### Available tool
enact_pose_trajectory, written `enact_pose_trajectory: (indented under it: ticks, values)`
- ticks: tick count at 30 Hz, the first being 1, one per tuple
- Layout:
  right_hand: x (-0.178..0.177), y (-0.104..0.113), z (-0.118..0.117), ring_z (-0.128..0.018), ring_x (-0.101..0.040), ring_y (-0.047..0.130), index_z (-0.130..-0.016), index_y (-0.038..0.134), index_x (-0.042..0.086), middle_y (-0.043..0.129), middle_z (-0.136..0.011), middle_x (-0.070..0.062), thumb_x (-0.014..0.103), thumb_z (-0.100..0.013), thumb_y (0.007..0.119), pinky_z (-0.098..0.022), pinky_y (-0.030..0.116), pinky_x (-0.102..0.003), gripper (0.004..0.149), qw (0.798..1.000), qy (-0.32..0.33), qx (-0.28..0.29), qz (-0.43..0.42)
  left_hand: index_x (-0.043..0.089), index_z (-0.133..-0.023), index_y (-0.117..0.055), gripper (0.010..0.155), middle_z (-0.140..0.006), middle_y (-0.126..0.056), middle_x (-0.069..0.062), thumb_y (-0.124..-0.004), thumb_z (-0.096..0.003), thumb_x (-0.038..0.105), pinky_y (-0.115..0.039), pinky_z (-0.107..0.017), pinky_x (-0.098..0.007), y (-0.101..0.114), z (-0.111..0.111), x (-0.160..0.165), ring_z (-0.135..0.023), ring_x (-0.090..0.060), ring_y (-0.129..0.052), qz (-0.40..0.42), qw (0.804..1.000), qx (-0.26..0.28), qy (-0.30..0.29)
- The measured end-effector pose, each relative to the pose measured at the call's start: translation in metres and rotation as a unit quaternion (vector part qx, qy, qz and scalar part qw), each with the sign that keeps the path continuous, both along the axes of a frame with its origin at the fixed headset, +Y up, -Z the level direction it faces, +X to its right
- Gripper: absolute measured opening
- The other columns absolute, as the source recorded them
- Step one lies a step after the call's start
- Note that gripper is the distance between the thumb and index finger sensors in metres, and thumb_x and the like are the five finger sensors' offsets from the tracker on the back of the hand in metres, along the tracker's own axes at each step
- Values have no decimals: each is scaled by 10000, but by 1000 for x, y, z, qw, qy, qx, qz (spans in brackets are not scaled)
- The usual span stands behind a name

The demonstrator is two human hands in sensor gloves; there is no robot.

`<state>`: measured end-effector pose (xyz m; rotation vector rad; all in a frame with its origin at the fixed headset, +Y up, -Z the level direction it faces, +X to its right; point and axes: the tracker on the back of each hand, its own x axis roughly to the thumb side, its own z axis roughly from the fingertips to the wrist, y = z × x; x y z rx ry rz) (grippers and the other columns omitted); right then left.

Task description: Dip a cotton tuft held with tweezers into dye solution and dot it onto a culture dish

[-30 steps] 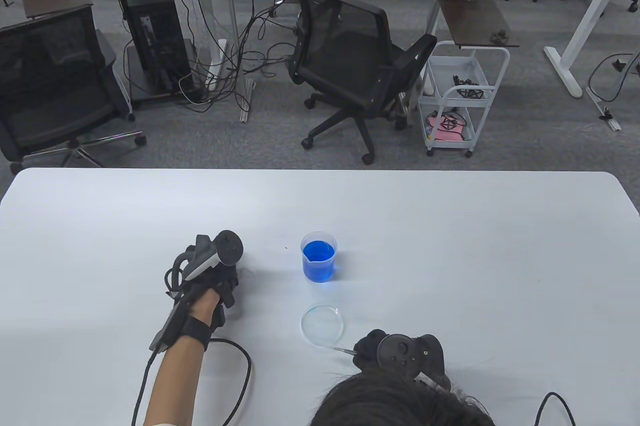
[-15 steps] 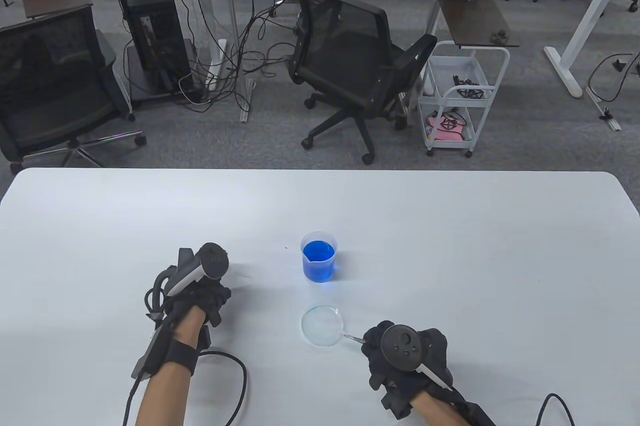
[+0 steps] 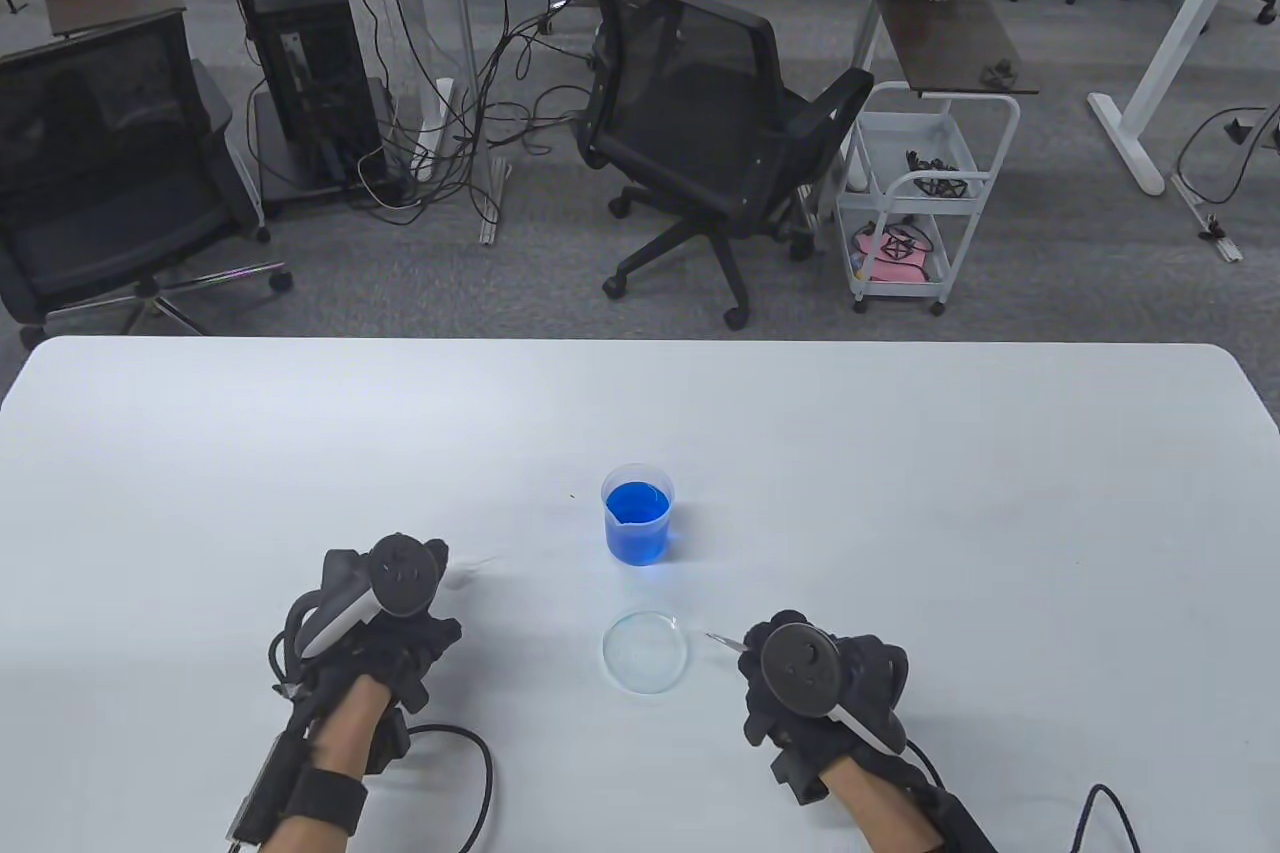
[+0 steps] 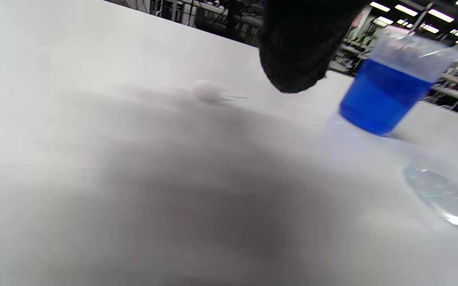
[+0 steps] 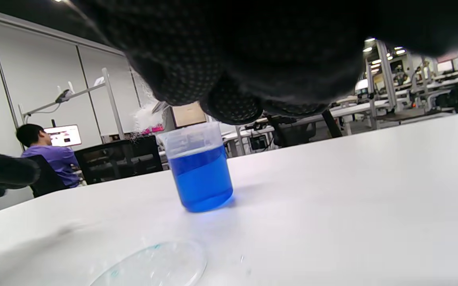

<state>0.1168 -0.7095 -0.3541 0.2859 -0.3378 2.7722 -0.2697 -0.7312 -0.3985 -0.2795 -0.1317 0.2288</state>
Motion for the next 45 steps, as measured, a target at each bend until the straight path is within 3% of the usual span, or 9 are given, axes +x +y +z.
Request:
enact_pose_trajectory:
  ticks: [4, 11, 17, 23, 31, 37, 45]
  values:
    - [-12, 35, -30, -191, -169, 983, -508, 1061, -18, 1006, -564, -264, 261, -263, 916, -45, 894, -320, 399, 1000, -5, 7, 25, 187, -1157, -392, 764, -1237, -271, -261, -848, -581, 395, -256, -678, -775, 0, 29, 12, -1059, -592, -292, 49, 998, 25, -22]
    - [-56, 67, -80, -193, -169, 982, -509, 1065, -10, 1009, -568, -256, 265, -260, 920, -51, 892, -320, 397, 988, -13, 12, 156, 145, -1141, -480, 706, -1229, -336, -268, -842, -584, 386, -261, -678, -768, -11, 37, 17, -1054, -586, -306, 25, 998, 34, -46]
    - [-101, 64, -122, -200, -176, 979, -511, 1066, -9, 1008, -576, -253, 260, -257, 924, -61, 885, -330, 397, 970, 0, -27, 242, 127, -1132, -506, 690, -1220, -361, -280, -833, -585, 391, -269, -678, -762, -16, 43, 19, -1051, -579, -314, 48, 997, 20, -65]
    - [-127, 49, -145, -206, -184, 976, -512, 1067, -11, 1006, -583, -253, 256, -256, 926, -70, 881, -338, 395, 951, 14, -65, 302, 121, -1130, -509, 686, -1217, -367, -283, -827, -586, 393, -274, -678, -759, -16, 44, 21, -1049, -578, -315, 52, 996, 20, -74]
    - [-140, 33, -155, -207, -187, 975, -515, 1066, -11, 1006, -583, -254, 255, -256, 927, -73, 880, -341, 397, 934, 19, -91, 345, 116, -1130, -505, 684, -1215, -368, -286, -821, -589, 391, -274, -678, -757, -18, 45, 31, -1046, -579, -311, 58, 994, 6, -88]
    - [-139, 34, -152, -205, -180, 976, -511, 1067, -7, 1009, -579, -248, 261, -255, 924, -69, 882, -335, 397, 939, 12, -73, 336, 111, -1128, -510, 681, -1212, -392, -287, -817, -588, 391, -282, -678, -755, -19, 46, 34, -1045, -580, -325, 67, 993, -2, -93]
    - [-111, 76, -119, -197, -174, 976, -507, 1068, -6, 1013, -569, -247, 266, -255, 922, -60, 883, -327, 398, 967, 2, -25, 253, 104, -1124, -517, 670, -1207, -410, -292, -810, -591, 385, -288, -678, -753, -19, 47, 34, -1040, -584, -334, 81, 992, -15, -93]
